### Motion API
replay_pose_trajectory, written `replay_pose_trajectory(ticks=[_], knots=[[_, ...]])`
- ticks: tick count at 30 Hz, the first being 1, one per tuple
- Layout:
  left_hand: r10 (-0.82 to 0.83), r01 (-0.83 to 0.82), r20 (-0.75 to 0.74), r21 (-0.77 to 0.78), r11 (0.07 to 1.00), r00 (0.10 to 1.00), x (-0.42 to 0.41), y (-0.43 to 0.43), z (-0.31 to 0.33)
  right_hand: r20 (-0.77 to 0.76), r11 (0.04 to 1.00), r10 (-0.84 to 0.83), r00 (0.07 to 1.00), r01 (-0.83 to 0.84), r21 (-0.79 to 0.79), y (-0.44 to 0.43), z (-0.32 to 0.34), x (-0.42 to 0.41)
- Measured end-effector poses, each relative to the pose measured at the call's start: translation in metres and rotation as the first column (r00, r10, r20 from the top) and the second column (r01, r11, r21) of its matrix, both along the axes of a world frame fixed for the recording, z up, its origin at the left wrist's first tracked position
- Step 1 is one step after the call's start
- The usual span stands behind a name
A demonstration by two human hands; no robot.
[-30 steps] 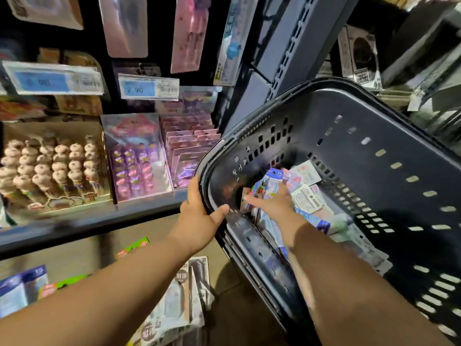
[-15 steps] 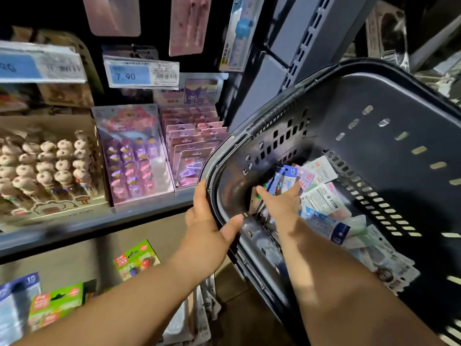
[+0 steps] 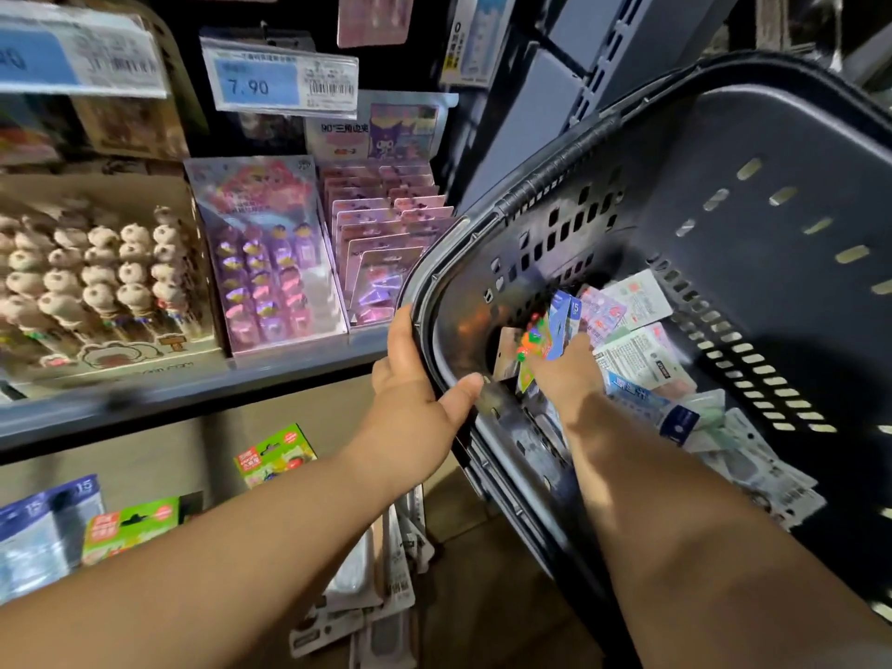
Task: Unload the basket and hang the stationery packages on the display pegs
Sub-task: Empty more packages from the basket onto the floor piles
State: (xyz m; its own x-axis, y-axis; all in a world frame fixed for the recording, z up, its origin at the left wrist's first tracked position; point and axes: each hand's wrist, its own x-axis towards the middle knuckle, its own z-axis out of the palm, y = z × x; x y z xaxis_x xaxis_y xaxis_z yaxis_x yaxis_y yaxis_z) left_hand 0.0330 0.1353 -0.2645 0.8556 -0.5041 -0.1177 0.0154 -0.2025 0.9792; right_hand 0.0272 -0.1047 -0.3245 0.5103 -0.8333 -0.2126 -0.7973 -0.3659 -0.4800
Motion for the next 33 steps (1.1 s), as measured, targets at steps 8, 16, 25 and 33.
replay_pose_trajectory(ticks=[8, 16, 25, 33], knots=[[-0.021, 0.022, -0.014, 0.049, 0.999, 1.000, 0.001, 0.003, 0.005, -0.067, 0.982, 0.113, 0.991, -0.122, -0.142, -0.010, 0.013, -0.036], [-0.014, 0.015, -0.022, 0.058, 0.998, 1.000, 0.000, 0.003, 0.010, 0.278, 0.997, 0.078, 0.957, -0.075, -0.021, -0.013, 0.040, -0.065], [-0.001, 0.004, -0.020, 0.151, 0.988, 1.000, -0.006, 0.003, 0.020, 0.610, 0.979, 0.069, 0.790, -0.171, 0.110, -0.009, 0.138, -0.073], [-0.002, -0.084, 0.371, 0.216, 0.973, 0.929, -0.037, 0.003, 0.073, 0.770, 0.852, 0.058, 0.635, -0.434, 0.293, 0.019, 0.233, -0.098]])
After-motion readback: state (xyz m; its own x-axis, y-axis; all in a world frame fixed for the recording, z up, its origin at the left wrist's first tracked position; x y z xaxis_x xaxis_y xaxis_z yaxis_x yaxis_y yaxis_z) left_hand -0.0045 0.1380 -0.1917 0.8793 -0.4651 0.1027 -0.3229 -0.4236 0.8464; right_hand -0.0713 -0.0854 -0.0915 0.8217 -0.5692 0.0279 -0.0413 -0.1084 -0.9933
